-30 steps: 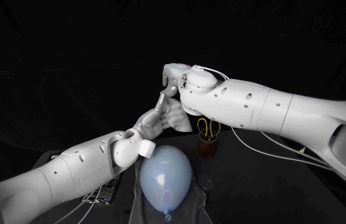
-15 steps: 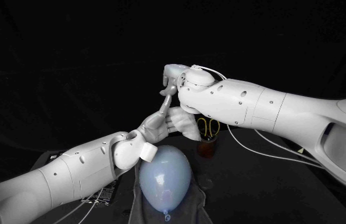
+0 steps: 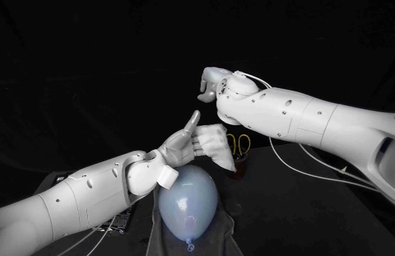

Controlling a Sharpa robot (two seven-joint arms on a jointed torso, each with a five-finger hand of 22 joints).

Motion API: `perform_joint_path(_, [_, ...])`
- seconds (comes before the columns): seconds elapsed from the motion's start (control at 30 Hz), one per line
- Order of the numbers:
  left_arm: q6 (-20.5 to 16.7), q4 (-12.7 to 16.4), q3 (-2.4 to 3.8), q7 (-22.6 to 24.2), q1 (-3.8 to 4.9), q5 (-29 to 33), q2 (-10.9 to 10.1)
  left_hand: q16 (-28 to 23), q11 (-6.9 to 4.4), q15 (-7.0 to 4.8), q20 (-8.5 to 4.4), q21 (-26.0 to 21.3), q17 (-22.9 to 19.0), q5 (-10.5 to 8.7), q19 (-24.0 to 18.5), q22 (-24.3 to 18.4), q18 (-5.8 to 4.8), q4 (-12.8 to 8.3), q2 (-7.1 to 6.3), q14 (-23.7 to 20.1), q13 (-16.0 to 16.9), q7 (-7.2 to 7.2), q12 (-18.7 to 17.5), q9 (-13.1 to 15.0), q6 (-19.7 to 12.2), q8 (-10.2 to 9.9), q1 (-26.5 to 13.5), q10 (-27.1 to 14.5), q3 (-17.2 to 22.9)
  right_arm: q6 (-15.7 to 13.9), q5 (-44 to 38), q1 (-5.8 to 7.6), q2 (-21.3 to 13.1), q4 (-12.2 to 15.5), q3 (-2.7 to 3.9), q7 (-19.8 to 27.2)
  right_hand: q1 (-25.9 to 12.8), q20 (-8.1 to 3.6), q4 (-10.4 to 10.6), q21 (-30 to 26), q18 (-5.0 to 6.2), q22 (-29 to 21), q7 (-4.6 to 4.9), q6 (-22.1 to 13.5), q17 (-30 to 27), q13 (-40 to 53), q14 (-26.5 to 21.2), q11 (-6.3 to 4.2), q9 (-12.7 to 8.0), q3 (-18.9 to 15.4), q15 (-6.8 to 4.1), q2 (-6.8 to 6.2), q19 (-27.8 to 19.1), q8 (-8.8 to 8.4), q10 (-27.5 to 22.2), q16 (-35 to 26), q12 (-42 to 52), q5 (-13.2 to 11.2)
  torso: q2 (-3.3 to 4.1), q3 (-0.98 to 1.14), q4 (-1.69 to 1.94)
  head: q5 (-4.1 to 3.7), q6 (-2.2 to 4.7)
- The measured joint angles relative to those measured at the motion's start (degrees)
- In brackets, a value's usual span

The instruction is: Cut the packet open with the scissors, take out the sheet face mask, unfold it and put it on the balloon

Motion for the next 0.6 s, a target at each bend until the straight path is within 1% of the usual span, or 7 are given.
perform_joint_path(0.13, [-0.7,0.3,0.0,0.0,0.0,0.9,-0.5,-0.9,-0.09,0.16,0.15,-0.1,-0.6,0.0,-0.3,-0.2,-0.01,0.0,1.47,-2.4,-0.1,-0.04,0.0,-0.2,-1.0,-0.4,0.9,-2.5,0.0,-6.4,2.8,0.0,-5.0,4.5,-0.23,4.3,1.3,-0.78,-0.8,0.8,0.78,0.1,-0.72,2.0,3.0,1.0,2.3,-1.05,0.1,1.4,-1.0,1.29,2.1,0.44,3.7,1.3,1.1,-0.7,-0.02,0.0,-0.08,0.01,-0.15])
perform_joint_path(0.23, [-1.7,0.4,0.0,0.0,0.0,1.6,-1.1,-2.0,0.07,0.51,0.1,-0.9,-1.1,0.0,-2.5,-0.4,0.0,0.0,2.3,-5.4,-0.4,-0.2,-0.3,-0.6,-3.0,-0.8,0.9,-6.7,-0.9,-11.2,5.5,0.03,-9.0,9.2,-0.64,8.4,2.1,-1.35,-1.4,7.3,0.8,1.2,-1.07,3.1,6.5,4.8,4.7,-1.46,-0.2,2.3,-1.51,2.09,5.7,0.08,9.0,2.6,3.6,-0.7,-0.02,0.01,-0.12,0.16,-0.37])
perform_joint_path(0.27, [-2.3,0.6,0.0,0.1,0.0,2.0,-1.4,-2.0,0.17,0.6,0.09,-0.9,-1.2,0.0,-2.6,-0.4,0.0,0.0,2.32,-5.7,-0.4,-0.29,-0.3,-0.7,-3.4,-0.8,0.9,-7.4,-1.2,-13.3,6.8,0.03,-10.8,11.4,-0.85,10.4,2.1,-1.56,-1.6,10.2,0.72,1.2,-1.18,3.7,7.1,6.5,5.1,-1.63,-0.3,2.5,-1.66,2.13,7.0,-0.25,10.9,3.1,4.6,-0.7,-0.02,0.04,-0.12,0.19,-0.49])
perform_joint_path(0.33, [-3.1,0.8,0.0,0.2,0.0,2.5,-1.9,-2.2,0.64,0.95,0.09,-1.1,-1.3,0.0,-3.0,-0.4,0.0,0.0,2.77,-6.3,-0.4,-0.36,-0.3,-0.8,-3.7,-1.1,0.8,-8.6,-1.5,-16.2,8.7,0.02,-13.5,14.5,-1.27,13.4,2.3,-1.87,-1.8,14.8,-0.51,1.3,-1.51,4.4,7.5,9.4,5.3,-1.84,-0.4,2.8,-1.8,2.33,9.0,-0.69,13.7,4.0,6.4,-0.7,-0.02,0.08,-0.13,0.25,-0.71])
perform_joint_path(0.43, [-4.6,1.2,0.01,0.5,0.0,3.4,-2.8,-2.6,1.2,1.23,0.11,-1.5,-1.6,0.0,-3.4,-0.4,0.0,0.0,3.3,-8.0,-0.5,-0.33,-0.4,-0.9,-4.5,-1.2,0.5,-10.5,-2.4,-20.3,11.9,-0.21,-17.6,19.3,-1.97,18.3,2.6,-2.18,-1.9,19.7,-1.02,1.3,-1.67,4.9,7.6,13.0,5.4,-2.06,-0.6,2.9,-1.92,2.59,11.0,-1.37,16.7,4.9,8.5,-0.7,-0.01,0.12,-0.13,0.39,-1.1])
perform_joint_path(0.5, [-5.8,1.7,0.01,0.8,0.0,3.9,-3.4,-3.0,0.68,1.36,0.21,-1.6,-2.0,0.0,-3.5,-0.4,0.0,0.0,3.9,-10.2,-0.7,-0.5,-0.6,-1.0,-5.4,-1.5,0.9,-12.6,-3.3,-22.5,14.2,-0.65,-20.5,22.8,-2.45,21.6,2.7,-2.41,-2.1,23.6,-1.45,1.3,-1.79,5.7,7.6,15.9,5.6,-2.28,-0.7,3.0,-2.1,2.71,12.5,-1.99,18.8,5.6,10.3,-0.7,-0.01,0.15,-0.14,0.44,-1.36])
perform_joint_path(0.6, [-7.3,2.1,0.1,1.2,0.0,4.6,-4.3,-3.0,-1.13,2.0,0.09,-1.6,-2.4,0.0,-3.8,-0.4,0.0,-0.1,4.67,-12.9,-0.8,-0.5,-0.6,-1.1,-6.0,-1.5,1.6,-15.0,-4.2,-24.7,16.8,-1.69,-23.8,26.7,-2.92,25.4,3.1,-2.63,-2.3,26.7,-1.49,1.3,-2.0,5.9,7.7,18.2,5.4,-2.42,-0.8,3.2,-2.34,3.09,13.5,-2.31,20.5,6.2,11.6,-0.7,0.02,0.19,-0.16,0.49,-1.88])
